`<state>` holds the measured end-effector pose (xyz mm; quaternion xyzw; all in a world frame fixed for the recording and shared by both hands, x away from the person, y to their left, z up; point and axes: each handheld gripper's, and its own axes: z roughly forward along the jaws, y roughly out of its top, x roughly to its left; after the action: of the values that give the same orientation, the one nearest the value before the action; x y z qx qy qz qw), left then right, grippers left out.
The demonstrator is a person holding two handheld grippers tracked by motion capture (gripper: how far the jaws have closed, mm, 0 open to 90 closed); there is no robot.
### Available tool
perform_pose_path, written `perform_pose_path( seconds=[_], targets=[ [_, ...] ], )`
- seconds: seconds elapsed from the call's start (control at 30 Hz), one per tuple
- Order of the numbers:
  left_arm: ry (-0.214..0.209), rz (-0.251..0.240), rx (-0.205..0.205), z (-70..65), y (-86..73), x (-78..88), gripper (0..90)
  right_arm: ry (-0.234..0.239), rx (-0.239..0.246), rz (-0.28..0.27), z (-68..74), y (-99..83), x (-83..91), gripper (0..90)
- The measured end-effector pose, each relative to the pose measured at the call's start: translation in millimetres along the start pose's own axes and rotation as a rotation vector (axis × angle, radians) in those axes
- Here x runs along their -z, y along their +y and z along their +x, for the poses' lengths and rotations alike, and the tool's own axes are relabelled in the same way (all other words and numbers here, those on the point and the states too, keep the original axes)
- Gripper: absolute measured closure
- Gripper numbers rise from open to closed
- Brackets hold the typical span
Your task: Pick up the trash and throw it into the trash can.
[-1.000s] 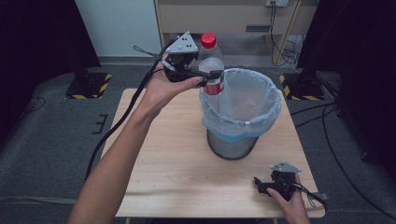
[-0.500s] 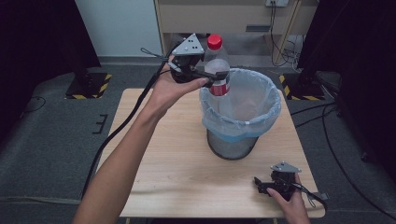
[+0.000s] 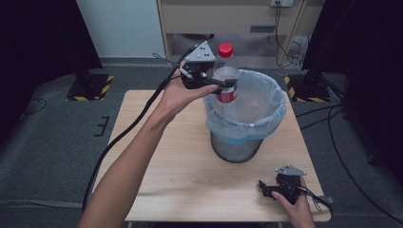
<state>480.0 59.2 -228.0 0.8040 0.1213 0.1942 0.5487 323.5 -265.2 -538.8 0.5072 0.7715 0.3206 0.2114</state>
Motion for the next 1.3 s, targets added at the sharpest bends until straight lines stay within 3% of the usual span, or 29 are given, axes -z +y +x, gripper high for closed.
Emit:
perform_pose_path(
  seconds=[0.83,1.23,1.3],
  targets=[
    [-0.017,0.065,0.016,0.4,-22.3,-25.8,28.1,0.003,0.002,0.001,-0.1,-0.2,0.2,0.3],
    [-0.026,0.084,-0.002,-2.2,-28.1,-35.1,27.6,0.002,0.001,0.002,0.0,-0.2,0.3,0.3],
    [-0.031,0.082,-0.004,-3.2,-29.5,-36.5,23.5,0.003,-0.001,0.002,0.1,-0.2,0.3,0.3]
  ],
)
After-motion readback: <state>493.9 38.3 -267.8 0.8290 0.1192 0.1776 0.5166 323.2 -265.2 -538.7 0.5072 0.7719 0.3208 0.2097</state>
